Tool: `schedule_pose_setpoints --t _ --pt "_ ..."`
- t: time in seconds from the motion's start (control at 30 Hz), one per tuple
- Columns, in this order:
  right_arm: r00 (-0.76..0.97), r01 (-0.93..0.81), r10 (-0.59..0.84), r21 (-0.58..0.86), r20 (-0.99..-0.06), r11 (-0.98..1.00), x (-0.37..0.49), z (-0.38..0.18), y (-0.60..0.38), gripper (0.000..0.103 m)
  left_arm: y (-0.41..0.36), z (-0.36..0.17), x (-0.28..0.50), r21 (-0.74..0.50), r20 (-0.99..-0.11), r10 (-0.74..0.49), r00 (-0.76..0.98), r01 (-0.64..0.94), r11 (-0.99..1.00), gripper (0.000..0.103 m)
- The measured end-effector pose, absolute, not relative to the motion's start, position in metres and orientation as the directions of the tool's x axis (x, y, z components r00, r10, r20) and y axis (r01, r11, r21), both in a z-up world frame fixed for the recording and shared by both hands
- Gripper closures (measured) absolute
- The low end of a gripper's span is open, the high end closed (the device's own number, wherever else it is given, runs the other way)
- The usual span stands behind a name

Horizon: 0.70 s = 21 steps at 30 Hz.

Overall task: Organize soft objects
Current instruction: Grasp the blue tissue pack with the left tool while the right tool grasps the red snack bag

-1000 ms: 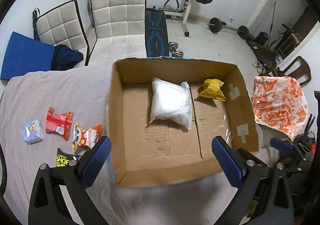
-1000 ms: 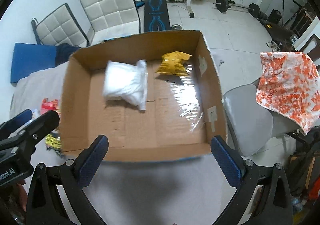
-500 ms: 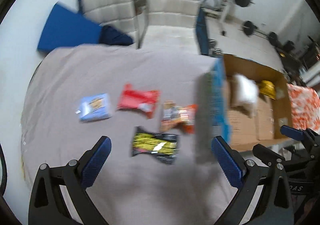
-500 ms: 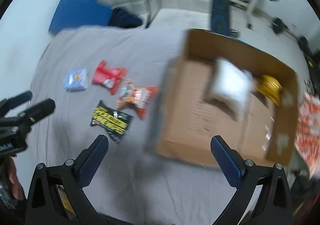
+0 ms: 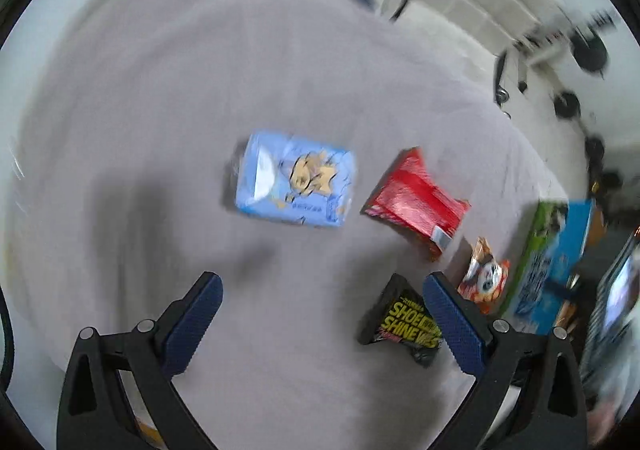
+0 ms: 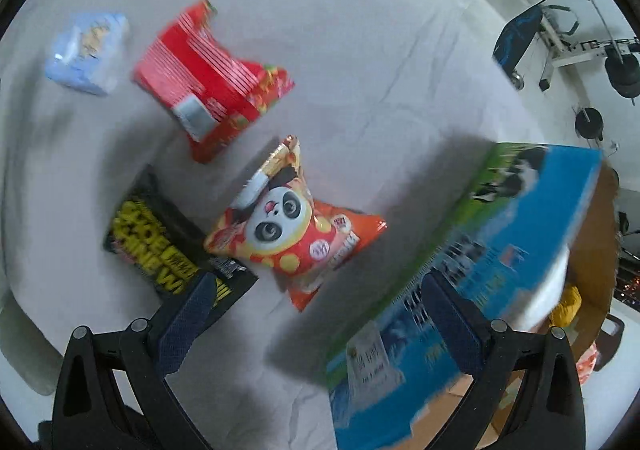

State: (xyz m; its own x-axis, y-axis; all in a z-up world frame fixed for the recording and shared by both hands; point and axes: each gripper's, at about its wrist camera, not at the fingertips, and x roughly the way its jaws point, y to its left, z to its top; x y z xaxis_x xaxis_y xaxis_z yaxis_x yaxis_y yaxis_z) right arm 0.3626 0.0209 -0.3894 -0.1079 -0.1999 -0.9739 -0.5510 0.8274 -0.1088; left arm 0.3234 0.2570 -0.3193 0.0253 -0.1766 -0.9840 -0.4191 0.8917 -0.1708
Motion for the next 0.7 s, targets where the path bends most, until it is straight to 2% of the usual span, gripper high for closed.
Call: schedule_pose_setpoints --t 0.17,0.27,0.43,0.6,0.7 --pt "-0.137 -0.495 -0.197 -0.105 -0.971 0.863 0.378 -0.406 0.020 0.000 0.291 -0.377 0.324 -0.314 -0.911 -0.412 0.022 -0.684 0.658 0.002" --pt "-0.145 -0.433 -0.172 -0.094 -0.974 0.896 0.390 -0.405 0.019 0.000 0.304 -0.404 0.329 -0.332 -0.873 -0.482 0.072 -0.811 0.481 0.002" --pt "-0.155 -0.359 -0.138 -0.074 -0.978 0.930 0.404 -0.405 0.017 0.000 0.312 -0.432 0.347 -0.232 -0.898 -0.439 0.034 -0.884 0.407 0.002" --pt "-0.153 -0.364 -0.140 -0.076 -0.978 0.928 0.407 -0.406 0.023 0.000 0.299 -0.453 0.366 -0.110 -0.920 -0.377 -0.107 -0.853 0.510 0.002" --pt "-0.145 -0.390 -0.139 -0.073 -0.980 0.918 0.404 -0.403 0.028 0.000 0.286 -0.452 0.370 -0.085 -0.938 -0.317 -0.142 -0.790 0.607 0.003"
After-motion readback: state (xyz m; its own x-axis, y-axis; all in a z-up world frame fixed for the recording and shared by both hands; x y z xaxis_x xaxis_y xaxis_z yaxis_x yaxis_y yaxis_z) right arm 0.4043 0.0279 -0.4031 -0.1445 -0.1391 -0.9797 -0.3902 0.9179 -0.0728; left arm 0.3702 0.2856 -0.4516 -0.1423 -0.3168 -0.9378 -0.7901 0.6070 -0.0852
